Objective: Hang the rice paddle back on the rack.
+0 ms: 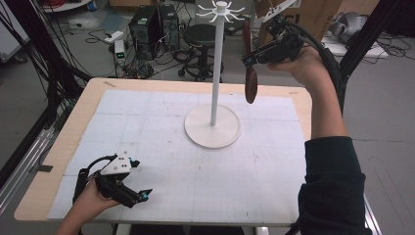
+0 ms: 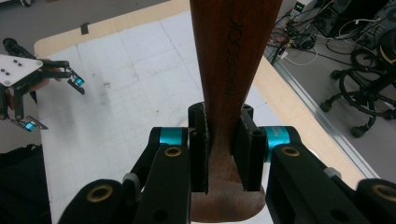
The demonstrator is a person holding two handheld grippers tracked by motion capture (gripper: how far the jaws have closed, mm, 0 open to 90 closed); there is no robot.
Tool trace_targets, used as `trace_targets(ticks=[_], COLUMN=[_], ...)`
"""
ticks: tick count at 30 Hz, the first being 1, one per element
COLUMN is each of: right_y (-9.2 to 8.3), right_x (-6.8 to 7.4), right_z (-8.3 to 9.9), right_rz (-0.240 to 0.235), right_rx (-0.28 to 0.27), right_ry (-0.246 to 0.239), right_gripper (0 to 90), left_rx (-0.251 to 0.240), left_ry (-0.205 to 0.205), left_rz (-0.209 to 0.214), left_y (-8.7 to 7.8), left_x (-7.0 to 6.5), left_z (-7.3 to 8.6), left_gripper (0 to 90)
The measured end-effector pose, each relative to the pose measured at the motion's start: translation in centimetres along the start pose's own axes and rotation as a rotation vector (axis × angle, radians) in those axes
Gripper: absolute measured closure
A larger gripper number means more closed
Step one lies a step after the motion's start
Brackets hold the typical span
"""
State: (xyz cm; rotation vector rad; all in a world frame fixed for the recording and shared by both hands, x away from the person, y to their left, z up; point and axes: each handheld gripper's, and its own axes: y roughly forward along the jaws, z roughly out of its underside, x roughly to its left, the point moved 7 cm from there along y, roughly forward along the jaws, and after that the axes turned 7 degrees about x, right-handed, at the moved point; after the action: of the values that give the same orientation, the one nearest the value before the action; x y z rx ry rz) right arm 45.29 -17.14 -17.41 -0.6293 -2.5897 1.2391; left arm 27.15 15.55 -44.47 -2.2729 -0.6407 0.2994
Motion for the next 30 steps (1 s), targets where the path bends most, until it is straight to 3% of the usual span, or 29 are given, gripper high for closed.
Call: trace_targets(ticks=[11, 30], right_y=[-0.7, -0.1], right_x=[-1.9, -2.3], right_z=[-0.4, -1.5], right_rz=[0.024, 0.038], right_rx=[0.002, 0.016], right_ry=[0.035, 0.030], right_gripper=[77.7, 77.6], left_rx=[0.007, -0.002], left_ry=[0.001, -0.007], left_rz=[0.006, 0.005], left_y=[0.3, 0.0], left_x=[-0.3, 0.1], left_z=[0.1, 0.2], left_gripper=[1.6, 1.7])
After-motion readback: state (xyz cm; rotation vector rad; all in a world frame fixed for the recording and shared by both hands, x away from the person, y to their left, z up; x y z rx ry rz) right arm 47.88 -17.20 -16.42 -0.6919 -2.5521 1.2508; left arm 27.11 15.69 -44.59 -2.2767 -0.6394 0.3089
